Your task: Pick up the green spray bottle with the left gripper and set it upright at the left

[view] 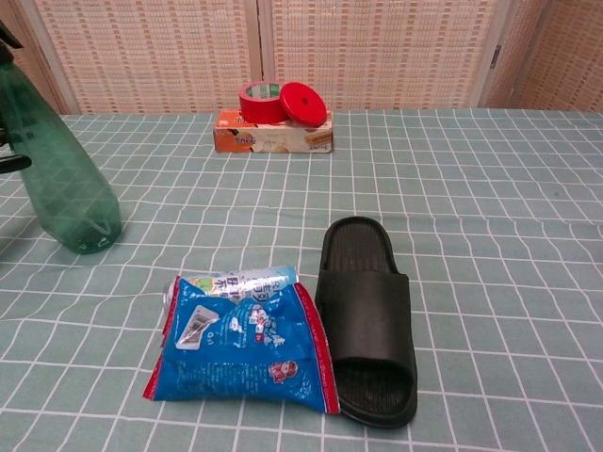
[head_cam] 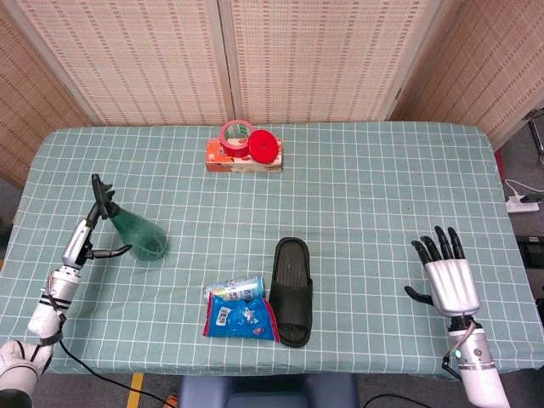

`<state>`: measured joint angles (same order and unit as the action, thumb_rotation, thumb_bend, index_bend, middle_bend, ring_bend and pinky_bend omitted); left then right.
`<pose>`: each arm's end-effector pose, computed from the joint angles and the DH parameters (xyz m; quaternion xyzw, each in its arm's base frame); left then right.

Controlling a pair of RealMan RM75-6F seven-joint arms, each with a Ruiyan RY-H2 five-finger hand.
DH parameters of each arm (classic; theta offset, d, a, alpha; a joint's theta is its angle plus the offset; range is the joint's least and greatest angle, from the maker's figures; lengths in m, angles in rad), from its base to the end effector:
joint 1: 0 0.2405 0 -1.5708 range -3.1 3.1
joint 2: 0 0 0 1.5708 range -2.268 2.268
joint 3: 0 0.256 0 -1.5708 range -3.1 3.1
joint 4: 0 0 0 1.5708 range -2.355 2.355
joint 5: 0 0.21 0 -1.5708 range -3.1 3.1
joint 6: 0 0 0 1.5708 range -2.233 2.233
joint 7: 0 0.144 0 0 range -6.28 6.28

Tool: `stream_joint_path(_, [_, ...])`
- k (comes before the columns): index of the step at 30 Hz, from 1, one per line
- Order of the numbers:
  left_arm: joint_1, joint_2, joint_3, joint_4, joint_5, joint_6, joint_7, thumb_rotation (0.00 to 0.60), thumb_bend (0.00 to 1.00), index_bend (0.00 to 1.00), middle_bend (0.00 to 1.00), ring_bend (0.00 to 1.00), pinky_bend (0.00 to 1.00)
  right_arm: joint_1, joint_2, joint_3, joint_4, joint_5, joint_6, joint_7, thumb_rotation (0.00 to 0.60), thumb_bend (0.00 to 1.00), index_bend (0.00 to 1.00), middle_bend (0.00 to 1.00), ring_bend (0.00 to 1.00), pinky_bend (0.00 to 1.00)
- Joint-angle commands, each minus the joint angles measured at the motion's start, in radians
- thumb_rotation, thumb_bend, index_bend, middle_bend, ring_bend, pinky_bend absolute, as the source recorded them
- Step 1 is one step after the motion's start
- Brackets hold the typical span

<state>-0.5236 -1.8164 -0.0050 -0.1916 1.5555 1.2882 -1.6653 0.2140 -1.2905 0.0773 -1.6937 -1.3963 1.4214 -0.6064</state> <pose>-0.3430 0.3579 0.0749 -0.4514 -0.5884 -0.6191 0.2582 -0.2631 -0.2186 0.0977 0.6692 -0.2754 0.2886 0.6269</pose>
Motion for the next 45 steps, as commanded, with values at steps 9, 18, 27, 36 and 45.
stream_joint_path(9, [0.024, 0.041, 0.037, -0.013, 0.030, 0.019, -0.021, 0.600, 0.06, 0.00, 0.00, 0.00, 0.02, 0.002, 0.002, -0.002, 0.001, -0.007, -0.007, 0.013, 0.600, 0.00, 0.24, 0.19, 0.00, 0.01])
stream_joint_path(18, [0.047, 0.065, 0.024, -0.025, 0.006, -0.019, -0.018, 0.600, 0.06, 0.00, 0.00, 0.00, 0.02, 0.004, 0.009, -0.003, 0.000, -0.018, -0.014, 0.047, 0.600, 0.00, 0.24, 0.19, 0.00, 0.01])
stream_joint_path(27, [0.036, 0.089, -0.057, -0.012, -0.093, -0.206, 0.037, 0.600, 0.10, 0.00, 0.00, 0.00, 0.04, 0.003, 0.016, -0.008, 0.015, -0.060, -0.009, 0.150, 0.600, 0.00, 0.24, 0.19, 0.00, 0.01])
stream_joint_path(36, [0.004, 0.182, -0.085, -0.053, -0.113, -0.217, 0.231, 0.600, 0.39, 0.00, 0.00, 0.00, 0.04, -0.001, 0.024, -0.014, 0.040, -0.108, 0.002, 0.292, 0.600, 0.00, 0.24, 0.19, 0.00, 0.01])
stream_joint_path(45, [-0.082, 0.638, 0.088, -0.686, 0.049, -0.363, 1.099, 0.600, 0.35, 0.06, 0.00, 0.00, 0.04, 0.004, 0.046, -0.026, 0.056, -0.144, -0.012, 0.412, 0.600, 0.00, 0.24, 0.19, 0.00, 0.01])
